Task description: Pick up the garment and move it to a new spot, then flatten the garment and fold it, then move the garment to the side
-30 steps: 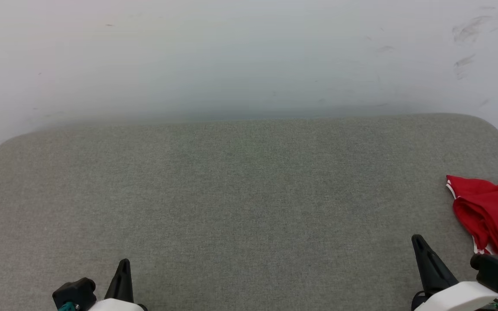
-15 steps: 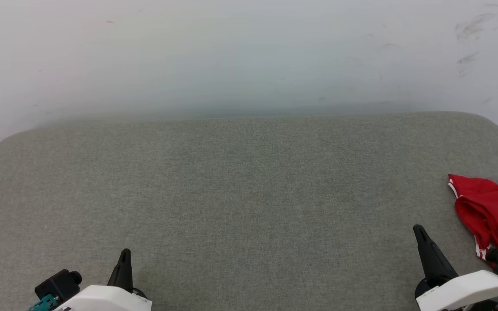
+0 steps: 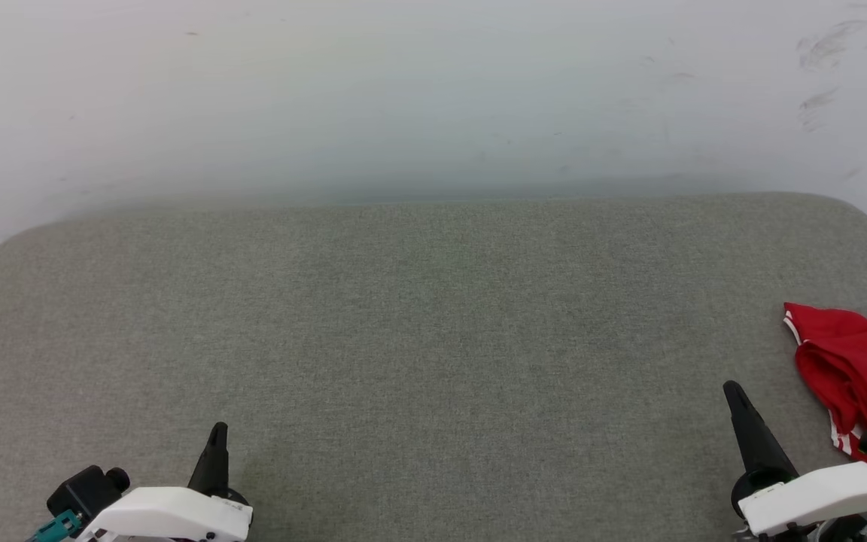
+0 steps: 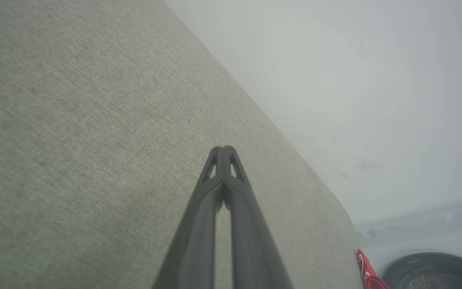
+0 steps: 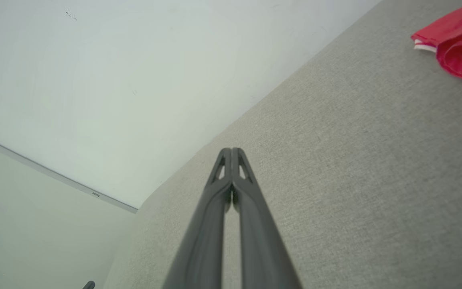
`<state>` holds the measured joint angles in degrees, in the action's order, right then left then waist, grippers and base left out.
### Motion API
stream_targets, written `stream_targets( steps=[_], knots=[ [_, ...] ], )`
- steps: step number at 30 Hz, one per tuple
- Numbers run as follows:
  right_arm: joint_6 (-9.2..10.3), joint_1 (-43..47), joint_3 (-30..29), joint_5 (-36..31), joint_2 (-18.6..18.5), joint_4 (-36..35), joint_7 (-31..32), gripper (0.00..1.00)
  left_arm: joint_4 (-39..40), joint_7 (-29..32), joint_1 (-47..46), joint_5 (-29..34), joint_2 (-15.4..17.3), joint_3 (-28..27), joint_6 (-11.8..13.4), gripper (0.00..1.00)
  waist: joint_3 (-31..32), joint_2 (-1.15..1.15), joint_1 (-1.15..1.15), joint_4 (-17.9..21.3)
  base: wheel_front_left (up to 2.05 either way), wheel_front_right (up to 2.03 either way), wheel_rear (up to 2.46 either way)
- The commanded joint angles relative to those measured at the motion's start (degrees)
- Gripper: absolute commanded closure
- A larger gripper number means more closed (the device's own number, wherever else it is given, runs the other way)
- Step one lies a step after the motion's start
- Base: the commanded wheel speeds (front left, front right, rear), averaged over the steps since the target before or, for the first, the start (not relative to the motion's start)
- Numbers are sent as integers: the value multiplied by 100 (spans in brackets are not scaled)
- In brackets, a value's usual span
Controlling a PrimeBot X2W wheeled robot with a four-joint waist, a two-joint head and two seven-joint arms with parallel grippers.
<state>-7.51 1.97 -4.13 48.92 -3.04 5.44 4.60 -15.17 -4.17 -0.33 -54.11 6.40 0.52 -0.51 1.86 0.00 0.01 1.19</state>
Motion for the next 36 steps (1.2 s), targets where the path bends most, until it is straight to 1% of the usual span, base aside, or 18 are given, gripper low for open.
stream_targets(
  steps=[1,20,36],
  knots=[
    [1,-189,-21,236,-10,-21,14,100,72,48,-170,-194,-18,-62,-52,100,-5,0,0,-3,0,0,0],
    [1,-402,-86,1514,-7,253,68,100,91,367,-317,-1314,-118,-264,-260,100,-53,0,0,-31,0,0,0],
    [2,-546,-137,2419,-3,450,102,100,104,604,-424,-2121,-199,-414,-409,100,-93,0,0,-54,0,0,0]
  ],
)
